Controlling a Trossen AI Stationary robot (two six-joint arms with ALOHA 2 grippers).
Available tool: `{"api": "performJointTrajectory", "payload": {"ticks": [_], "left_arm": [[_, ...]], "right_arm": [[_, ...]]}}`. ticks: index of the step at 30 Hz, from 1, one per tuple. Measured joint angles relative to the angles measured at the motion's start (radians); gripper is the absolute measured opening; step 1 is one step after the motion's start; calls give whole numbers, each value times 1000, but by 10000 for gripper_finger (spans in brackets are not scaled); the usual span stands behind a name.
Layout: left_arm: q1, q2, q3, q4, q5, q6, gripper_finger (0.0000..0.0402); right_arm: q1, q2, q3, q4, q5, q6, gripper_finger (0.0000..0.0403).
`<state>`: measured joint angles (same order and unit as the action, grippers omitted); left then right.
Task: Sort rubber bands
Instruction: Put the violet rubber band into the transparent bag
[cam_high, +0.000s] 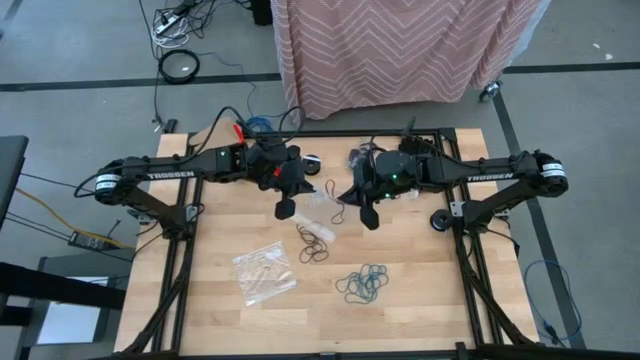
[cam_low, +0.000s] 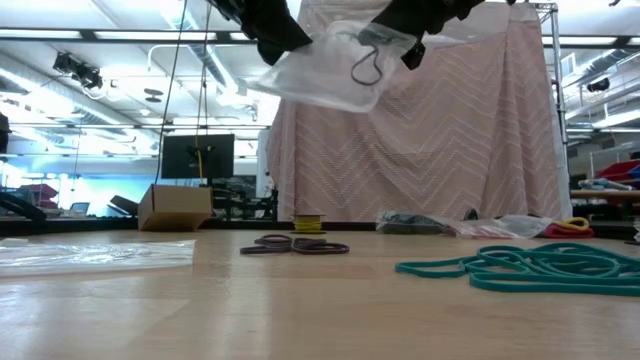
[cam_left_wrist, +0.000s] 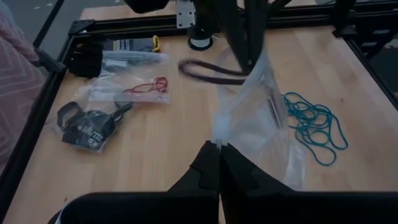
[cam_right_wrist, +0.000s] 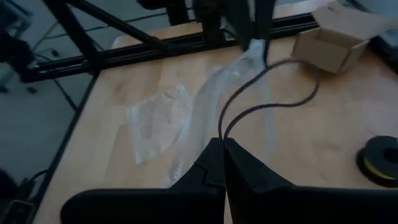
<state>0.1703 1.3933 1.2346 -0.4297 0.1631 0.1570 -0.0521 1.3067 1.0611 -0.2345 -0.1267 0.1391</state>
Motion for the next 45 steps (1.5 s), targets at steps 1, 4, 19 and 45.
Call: {"api": "performJointTrajectory", "payload": {"ticks": [1,4,19,45], "left_arm": [[0,0,0,0,0,0,0],[0,6,0,9,10,2,0],[-8,40,-1,71,95,18,0],[-42,151,2,89,231,25,0]], "right_arm": [[0,0,0,-1,-15,2,7],[-4,0,0,-13,-38,54,35],[-9,167,-5,129,-166,218,180],[-16,247,44,236,-207,174,132]]}}
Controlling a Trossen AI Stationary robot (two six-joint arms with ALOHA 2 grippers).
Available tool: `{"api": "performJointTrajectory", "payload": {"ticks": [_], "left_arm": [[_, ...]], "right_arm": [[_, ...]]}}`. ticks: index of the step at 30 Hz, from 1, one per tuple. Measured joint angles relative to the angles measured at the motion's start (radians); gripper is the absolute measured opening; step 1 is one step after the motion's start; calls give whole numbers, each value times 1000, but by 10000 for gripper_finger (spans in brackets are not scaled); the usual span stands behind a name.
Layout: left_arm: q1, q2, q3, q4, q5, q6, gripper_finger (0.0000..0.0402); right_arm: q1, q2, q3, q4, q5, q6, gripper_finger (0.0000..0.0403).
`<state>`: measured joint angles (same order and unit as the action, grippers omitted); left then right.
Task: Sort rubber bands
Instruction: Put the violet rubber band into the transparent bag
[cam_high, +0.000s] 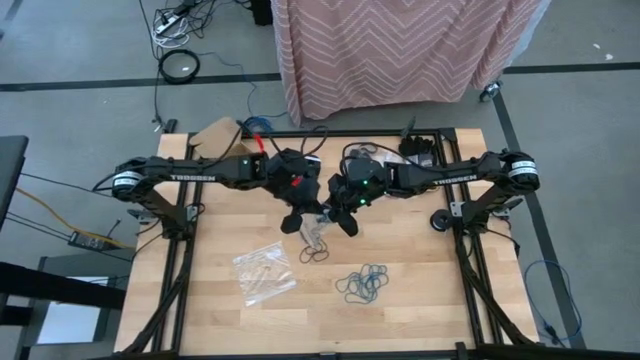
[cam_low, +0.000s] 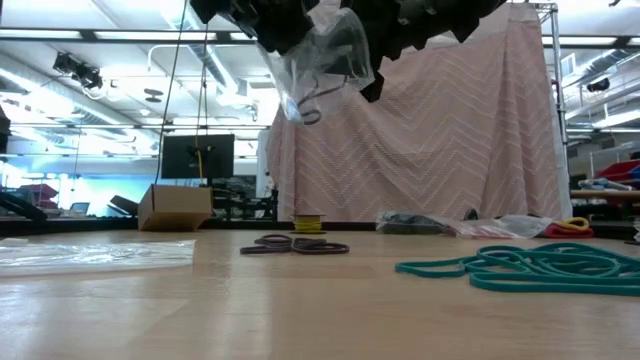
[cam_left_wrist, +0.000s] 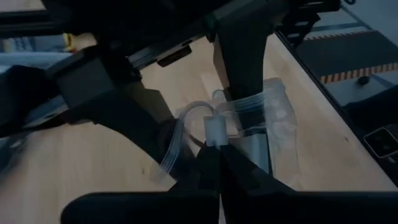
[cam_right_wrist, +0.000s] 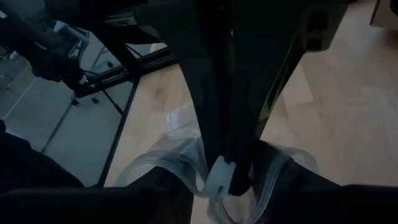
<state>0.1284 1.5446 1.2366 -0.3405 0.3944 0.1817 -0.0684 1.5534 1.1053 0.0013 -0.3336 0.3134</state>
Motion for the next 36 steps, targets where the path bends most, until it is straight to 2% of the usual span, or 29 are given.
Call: {"api": "performJointTrajectory", "payload": {"ticks": [10,22,30,36], "left_arm": [[0,64,53,-7,47,1,0],[2,75,86,-80,12,28,0],[3,3,83,-278,-105,79,0],[3,-37,83,-348,-159,98,0]], "right_arm": [[0,2,2,-7,-4,-1,130],[-6,0,8,-46,7,-1,128],[-6,-6,11,-126,-7,-1,128],[-6,-6,11,-118,-28,0,126]]}}
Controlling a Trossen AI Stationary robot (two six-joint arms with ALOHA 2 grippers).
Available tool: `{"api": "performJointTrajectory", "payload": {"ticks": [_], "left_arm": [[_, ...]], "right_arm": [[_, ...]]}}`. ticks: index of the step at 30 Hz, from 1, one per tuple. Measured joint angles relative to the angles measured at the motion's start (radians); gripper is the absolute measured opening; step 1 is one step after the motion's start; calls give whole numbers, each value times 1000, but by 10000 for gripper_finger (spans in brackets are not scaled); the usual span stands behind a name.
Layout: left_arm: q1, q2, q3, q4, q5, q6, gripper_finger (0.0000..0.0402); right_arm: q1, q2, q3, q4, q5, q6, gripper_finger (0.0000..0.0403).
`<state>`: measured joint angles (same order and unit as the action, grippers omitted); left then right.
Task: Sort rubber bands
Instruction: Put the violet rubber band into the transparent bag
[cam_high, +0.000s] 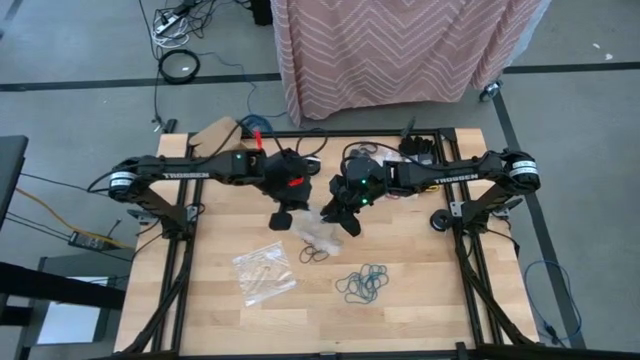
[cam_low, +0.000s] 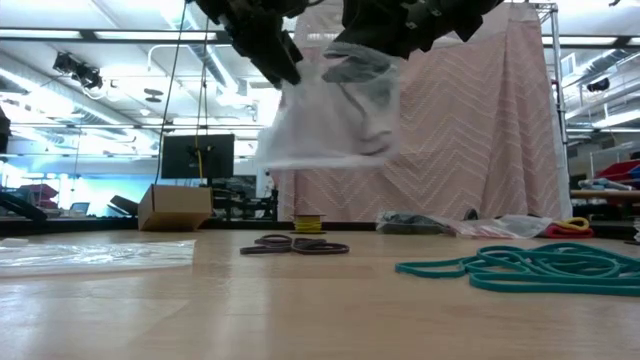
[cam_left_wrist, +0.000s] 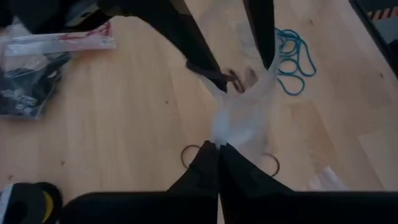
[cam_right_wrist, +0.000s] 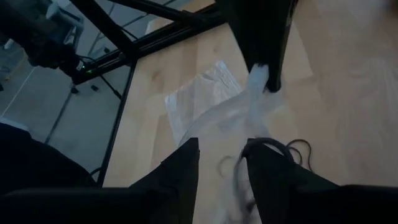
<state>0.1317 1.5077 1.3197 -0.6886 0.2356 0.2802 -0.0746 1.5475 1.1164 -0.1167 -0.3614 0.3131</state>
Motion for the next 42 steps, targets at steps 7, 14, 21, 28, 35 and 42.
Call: {"api": "performJointTrajectory", "payload": {"ticks": [7,14,21,28,35,42], "left_arm": [[0,-10,0,-14,-28,0,0],[0,-12,0,-38,-29,0,0],[0,-24,0,-36,-41,0,0],[-1,-24,0,-17,-41,-5,0],[-1,-30,0,16,-25,-21,0],[-1,-30,0,0,-27,-21,0]], "right_arm": [[3,-8,-2,-2,-2,8,125],[3,-68,-4,-17,2,9,123],[3,-137,-4,-17,52,3,123],[3,-143,-4,-60,65,-6,123],[22,-142,-5,-149,84,-105,143],[21,-142,-5,-258,98,-157,199]]}}
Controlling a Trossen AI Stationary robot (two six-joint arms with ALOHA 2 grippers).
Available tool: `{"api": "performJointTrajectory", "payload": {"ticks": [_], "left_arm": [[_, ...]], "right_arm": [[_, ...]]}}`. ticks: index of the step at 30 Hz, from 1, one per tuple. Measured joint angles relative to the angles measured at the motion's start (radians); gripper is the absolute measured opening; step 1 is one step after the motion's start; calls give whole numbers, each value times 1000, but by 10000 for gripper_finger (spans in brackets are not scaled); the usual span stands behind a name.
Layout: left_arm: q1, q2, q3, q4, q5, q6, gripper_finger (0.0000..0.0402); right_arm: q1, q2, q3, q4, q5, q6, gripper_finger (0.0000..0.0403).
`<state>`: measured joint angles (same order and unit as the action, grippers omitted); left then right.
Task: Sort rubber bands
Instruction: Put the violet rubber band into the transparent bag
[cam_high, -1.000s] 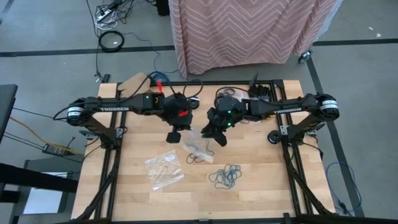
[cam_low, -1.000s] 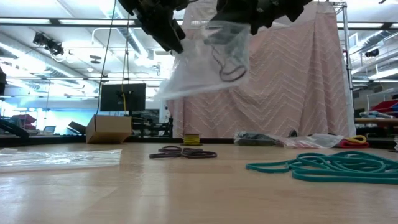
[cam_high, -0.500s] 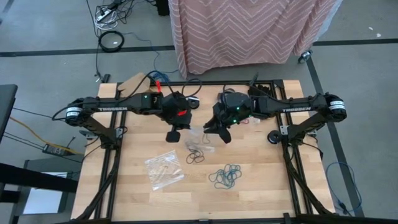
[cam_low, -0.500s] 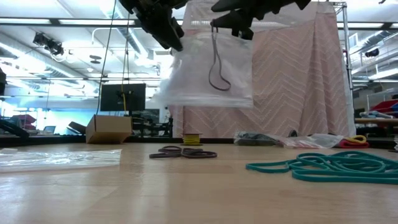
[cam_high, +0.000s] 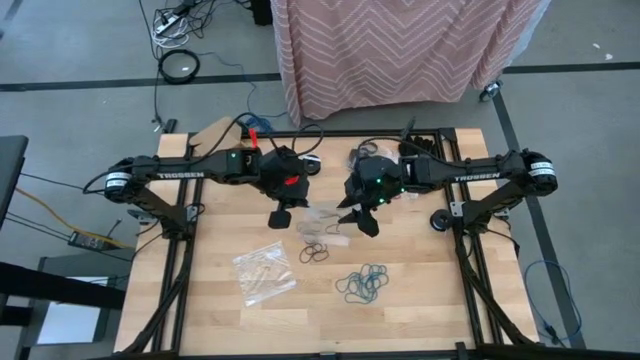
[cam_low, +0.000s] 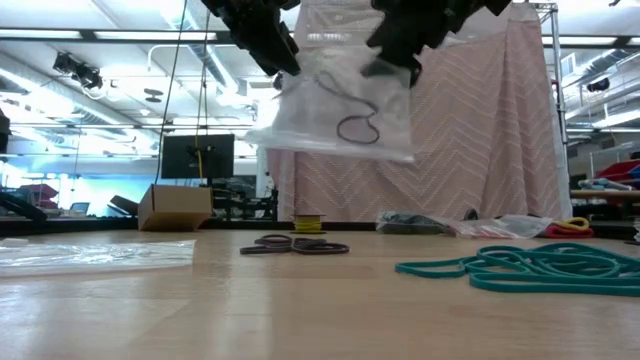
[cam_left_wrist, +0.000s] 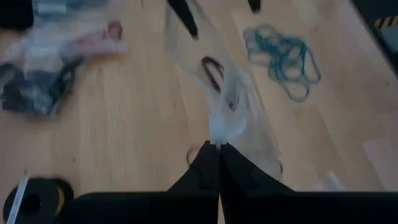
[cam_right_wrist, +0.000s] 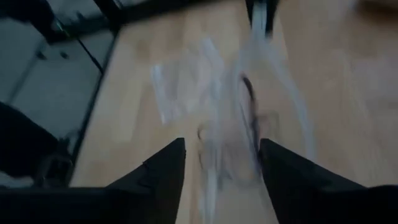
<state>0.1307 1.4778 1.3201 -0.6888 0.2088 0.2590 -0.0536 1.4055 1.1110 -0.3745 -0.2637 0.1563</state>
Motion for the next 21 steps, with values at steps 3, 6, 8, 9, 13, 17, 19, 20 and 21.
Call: {"api": "performJointTrajectory", "payload": {"ticks": [3,6,8,9,13,17,19,20,21], "left_arm": [[13,-20,0,-115,-122,54,0],[55,-63,2,-204,-280,78,0],[90,-104,-1,-265,-351,80,0],[106,-128,-1,-256,-380,80,0],[160,-222,1,-346,-421,76,0],[172,-322,1,-441,-423,53,0],[165,-356,1,-482,-402,19,0],[159,-370,1,-494,-389,-9,0],[152,-378,1,-501,-380,-40,0]], "right_arm": [[2,0,0,-32,18,55,208],[6,-2,2,16,36,109,205],[17,0,-2,36,45,126,199],[21,4,-2,81,53,134,195],[29,-4,0,102,62,178,183],[53,-6,0,18,59,190,175],[64,-6,0,-30,56,184,171],[68,-5,0,-42,58,178,170],[71,-3,0,-46,59,166,169]]}}
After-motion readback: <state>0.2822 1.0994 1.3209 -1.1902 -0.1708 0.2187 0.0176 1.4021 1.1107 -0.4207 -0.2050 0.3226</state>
